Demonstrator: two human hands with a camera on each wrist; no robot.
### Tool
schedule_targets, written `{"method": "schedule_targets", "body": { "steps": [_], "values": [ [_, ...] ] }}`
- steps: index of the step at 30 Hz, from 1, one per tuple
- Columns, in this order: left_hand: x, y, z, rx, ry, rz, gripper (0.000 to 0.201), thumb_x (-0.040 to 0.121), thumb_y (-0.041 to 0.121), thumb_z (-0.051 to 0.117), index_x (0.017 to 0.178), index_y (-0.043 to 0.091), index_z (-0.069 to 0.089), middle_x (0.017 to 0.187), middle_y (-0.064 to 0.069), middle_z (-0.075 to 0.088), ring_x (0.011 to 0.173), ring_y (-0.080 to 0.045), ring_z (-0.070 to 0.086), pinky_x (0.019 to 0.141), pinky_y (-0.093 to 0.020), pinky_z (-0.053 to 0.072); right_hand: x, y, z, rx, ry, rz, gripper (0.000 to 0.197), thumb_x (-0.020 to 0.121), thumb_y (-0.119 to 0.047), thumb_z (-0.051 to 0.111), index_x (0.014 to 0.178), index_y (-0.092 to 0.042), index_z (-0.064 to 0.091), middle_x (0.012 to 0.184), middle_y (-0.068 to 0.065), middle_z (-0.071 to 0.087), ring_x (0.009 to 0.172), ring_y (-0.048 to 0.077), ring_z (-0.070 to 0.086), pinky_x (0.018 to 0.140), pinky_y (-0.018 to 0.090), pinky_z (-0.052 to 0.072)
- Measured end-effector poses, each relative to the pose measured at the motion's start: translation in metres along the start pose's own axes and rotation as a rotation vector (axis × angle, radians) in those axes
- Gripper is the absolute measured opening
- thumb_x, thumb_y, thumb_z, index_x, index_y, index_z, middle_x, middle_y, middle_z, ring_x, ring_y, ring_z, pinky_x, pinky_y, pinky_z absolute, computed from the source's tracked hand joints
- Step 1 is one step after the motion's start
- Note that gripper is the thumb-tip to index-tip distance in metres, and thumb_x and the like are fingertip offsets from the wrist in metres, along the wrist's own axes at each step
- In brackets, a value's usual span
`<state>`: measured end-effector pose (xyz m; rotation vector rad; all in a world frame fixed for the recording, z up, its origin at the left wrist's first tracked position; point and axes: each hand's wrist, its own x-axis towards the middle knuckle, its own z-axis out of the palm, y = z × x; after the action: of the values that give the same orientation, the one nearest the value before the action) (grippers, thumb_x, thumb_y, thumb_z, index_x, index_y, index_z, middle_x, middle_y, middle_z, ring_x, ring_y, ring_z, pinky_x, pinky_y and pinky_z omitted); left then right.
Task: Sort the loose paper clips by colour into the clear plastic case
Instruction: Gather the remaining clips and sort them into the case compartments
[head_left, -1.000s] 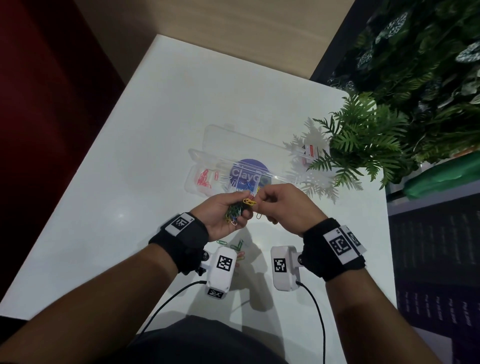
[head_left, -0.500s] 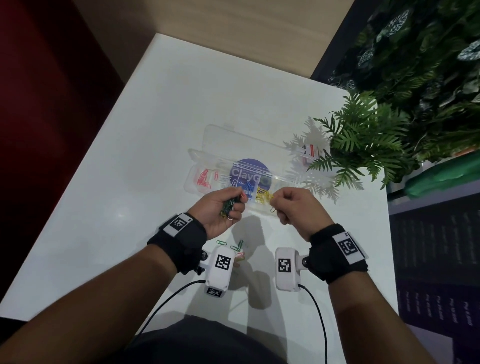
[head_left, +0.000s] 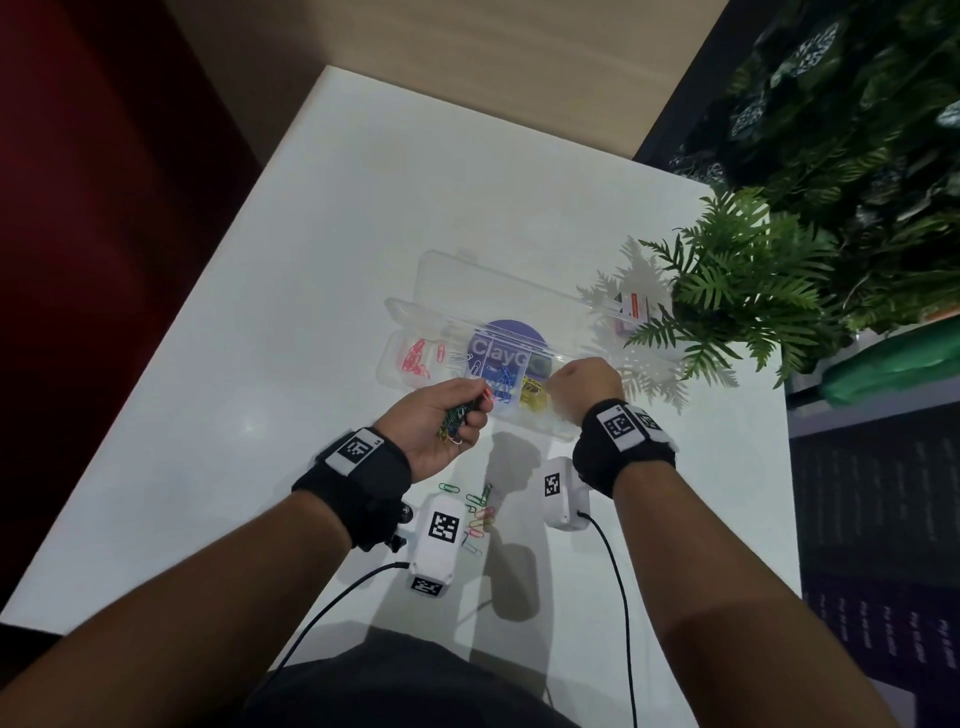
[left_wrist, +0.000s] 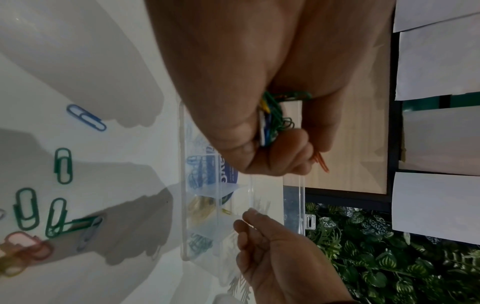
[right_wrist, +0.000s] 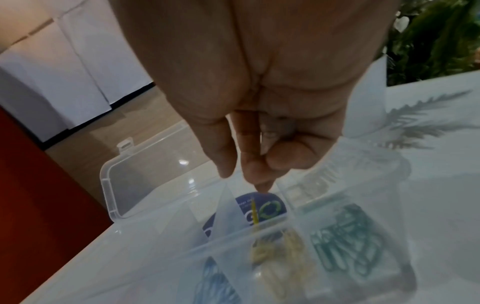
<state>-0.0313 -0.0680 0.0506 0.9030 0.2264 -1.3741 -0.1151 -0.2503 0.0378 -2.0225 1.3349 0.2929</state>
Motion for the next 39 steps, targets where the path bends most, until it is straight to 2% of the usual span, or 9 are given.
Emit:
{"method": "schedule_targets", "body": {
  "steps": [5, 7, 9, 17, 24, 27, 30, 35, 39],
  "values": [
    [0.002, 0.002, 0.000, 0.008, 0.024, 0.002, 0.020, 0.097, 0.014, 0.048, 0.079, 0.008, 0.055, 0.070, -0.004, 0.056, 0.051, -0.007, 0.046, 0.042, -0.013, 0.036, -0.026, -0.006, -0.011, 0.176, 0.100, -0.121, 0.008, 0.084, -0.019, 0.063, 0.084, -0.015, 0.070, 0.081, 0.002, 0.069, 0.079, 0.022, 0.066, 0.069, 0.028, 0.055],
    [0.003, 0.001, 0.002, 0.021, 0.026, 0.002, 0.020, 0.097, 0.014, 0.048, 0.079, 0.008, 0.056, 0.070, -0.003, 0.055, 0.051, -0.006, 0.046, 0.042, -0.012, 0.036, -0.050, -0.016, -0.012, 0.279, -0.006, -0.256, 0.005, 0.083, -0.017, 0.067, 0.082, -0.012, 0.067, 0.073, -0.001, 0.066, 0.063, 0.014, 0.062, 0.055, 0.017, 0.048],
    [0.003, 0.000, 0.004, 0.042, 0.015, 0.007, 0.020, 0.097, 0.015, 0.048, 0.080, 0.008, 0.056, 0.070, -0.002, 0.055, 0.052, -0.006, 0.045, 0.043, -0.012, 0.036, -0.070, -0.025, -0.009, 0.342, -0.131, -0.347, 0.011, 0.082, -0.017, 0.071, 0.085, -0.008, 0.067, 0.071, 0.001, 0.065, 0.055, 0.010, 0.057, 0.049, 0.014, 0.044],
    [-0.007, 0.004, -0.005, 0.093, 0.037, 0.017, 0.021, 0.096, 0.021, 0.051, 0.080, 0.010, 0.057, 0.071, -0.001, 0.056, 0.053, -0.005, 0.045, 0.044, -0.012, 0.036, -0.089, -0.040, 0.007, 0.381, -0.141, -0.356, 0.012, 0.080, -0.009, 0.071, 0.083, -0.011, 0.060, 0.070, 0.006, 0.061, 0.058, 0.014, 0.056, 0.054, 0.025, 0.047],
    [-0.022, 0.020, -0.026, -0.028, 0.110, 0.007, 0.037, 0.099, 0.034, 0.045, 0.089, 0.003, 0.062, 0.074, -0.008, 0.060, 0.055, -0.010, 0.053, 0.046, -0.014, 0.044, -0.087, -0.070, 0.022, 0.397, -0.183, -0.367, 0.007, 0.083, -0.006, 0.063, 0.090, -0.006, 0.063, 0.065, 0.000, 0.059, 0.055, 0.012, 0.053, 0.054, 0.024, 0.045],
    [-0.030, 0.033, -0.040, -0.162, 0.116, 0.000, 0.053, 0.100, 0.043, 0.036, 0.101, -0.003, 0.063, 0.085, -0.018, 0.069, 0.067, -0.023, 0.067, 0.059, -0.025, 0.057, -0.074, -0.086, 0.029, 0.426, -0.155, -0.332, 0.010, 0.084, -0.005, 0.059, 0.092, -0.009, 0.064, 0.067, -0.001, 0.059, 0.055, 0.011, 0.054, 0.056, 0.024, 0.046],
    [-0.039, 0.043, -0.053, -0.238, 0.091, 0.006, 0.057, 0.101, 0.039, 0.028, 0.107, -0.007, 0.061, 0.099, -0.024, 0.069, 0.082, -0.033, 0.071, 0.075, -0.037, 0.057, -0.050, -0.100, 0.041, 0.369, -0.112, -0.284, 0.008, 0.084, -0.006, 0.059, 0.086, -0.011, 0.065, 0.068, -0.002, 0.061, 0.056, 0.013, 0.056, 0.059, 0.027, 0.047],
    [-0.045, 0.055, -0.064, -0.253, 0.051, 0.007, 0.065, 0.100, 0.036, 0.026, 0.090, -0.008, 0.073, 0.104, -0.026, 0.068, 0.089, -0.038, 0.070, 0.079, -0.042, 0.056, -0.018, -0.118, 0.064, 0.244, -0.104, -0.231, 0.014, 0.081, -0.008, 0.060, 0.071, -0.016, 0.063, 0.064, 0.003, 0.063, 0.063, 0.022, 0.060, 0.066, 0.037, 0.053],
    [-0.043, 0.059, -0.065, -0.240, 0.047, -0.004, 0.067, 0.100, 0.038, 0.024, 0.089, -0.007, 0.073, 0.104, -0.026, 0.068, 0.090, -0.038, 0.070, 0.082, -0.044, 0.054, -0.014, -0.118, 0.068, 0.234, -0.091, -0.182, 0.008, 0.082, -0.011, 0.063, 0.089, -0.009, 0.066, 0.077, 0.008, 0.067, 0.067, 0.022, 0.062, 0.066, 0.036, 0.054]
  ]
}}
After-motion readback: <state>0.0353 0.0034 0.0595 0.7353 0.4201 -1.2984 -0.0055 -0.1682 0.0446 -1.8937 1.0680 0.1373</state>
